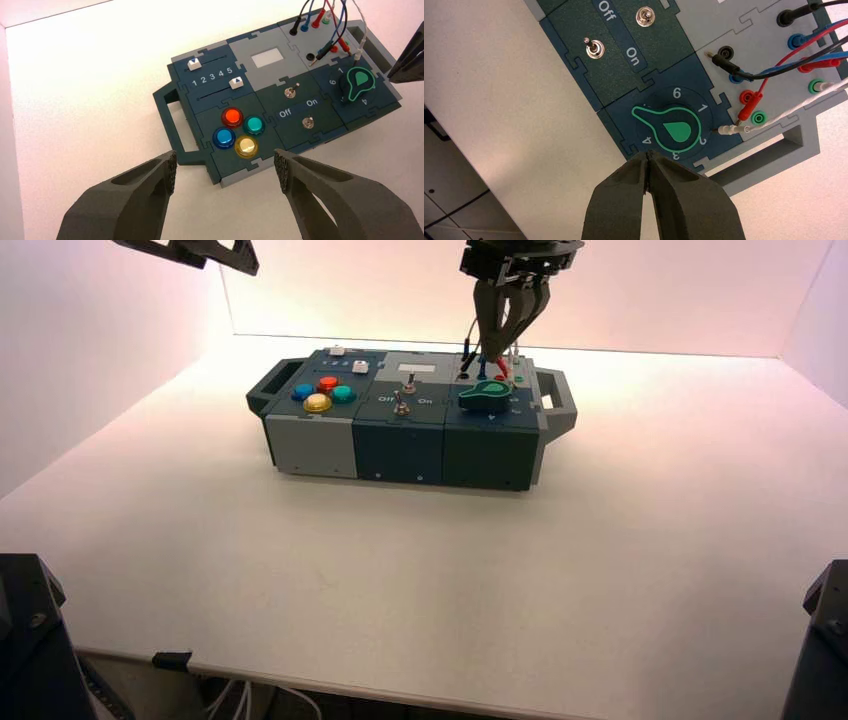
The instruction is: Close left gripper.
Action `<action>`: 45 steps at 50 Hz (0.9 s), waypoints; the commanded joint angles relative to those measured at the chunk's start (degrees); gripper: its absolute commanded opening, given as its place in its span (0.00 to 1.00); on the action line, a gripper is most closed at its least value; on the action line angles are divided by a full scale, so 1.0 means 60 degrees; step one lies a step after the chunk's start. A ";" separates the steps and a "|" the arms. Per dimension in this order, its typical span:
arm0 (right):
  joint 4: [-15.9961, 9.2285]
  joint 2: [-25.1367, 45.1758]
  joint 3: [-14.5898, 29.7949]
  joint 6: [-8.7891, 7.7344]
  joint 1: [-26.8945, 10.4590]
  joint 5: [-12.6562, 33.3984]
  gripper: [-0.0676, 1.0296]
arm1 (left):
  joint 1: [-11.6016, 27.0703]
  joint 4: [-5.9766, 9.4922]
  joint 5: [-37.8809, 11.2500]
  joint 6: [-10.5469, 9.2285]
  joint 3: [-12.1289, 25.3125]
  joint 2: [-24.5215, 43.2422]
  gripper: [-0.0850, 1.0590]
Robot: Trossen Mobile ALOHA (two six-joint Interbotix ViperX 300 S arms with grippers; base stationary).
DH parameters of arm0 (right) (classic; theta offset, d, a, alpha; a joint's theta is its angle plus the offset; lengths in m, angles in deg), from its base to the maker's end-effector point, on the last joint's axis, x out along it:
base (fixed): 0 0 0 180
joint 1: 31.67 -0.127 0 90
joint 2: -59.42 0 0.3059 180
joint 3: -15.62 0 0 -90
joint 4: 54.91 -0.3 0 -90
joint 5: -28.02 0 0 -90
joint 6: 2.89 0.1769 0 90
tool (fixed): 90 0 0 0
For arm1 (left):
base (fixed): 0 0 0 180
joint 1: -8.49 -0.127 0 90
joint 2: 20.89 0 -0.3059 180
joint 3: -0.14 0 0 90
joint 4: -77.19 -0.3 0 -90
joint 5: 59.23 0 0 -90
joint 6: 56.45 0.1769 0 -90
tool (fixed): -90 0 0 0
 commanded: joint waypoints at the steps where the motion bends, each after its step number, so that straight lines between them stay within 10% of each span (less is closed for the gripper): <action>1: -0.0029 -0.0264 0.0117 0.0000 -0.0073 -0.0044 0.04 | -0.0015 -0.0015 0.0044 0.0059 0.0117 -0.0044 0.95; 36: -0.0029 -0.0308 0.0132 0.0000 -0.0146 0.0029 0.04 | -0.0029 -0.0044 0.0205 0.0103 0.0132 0.0044 0.95; 45: -0.0073 -0.0308 0.0132 0.0000 -0.0146 0.0029 0.04 | -0.0029 -0.0044 0.0381 0.0088 0.0132 -0.0015 0.77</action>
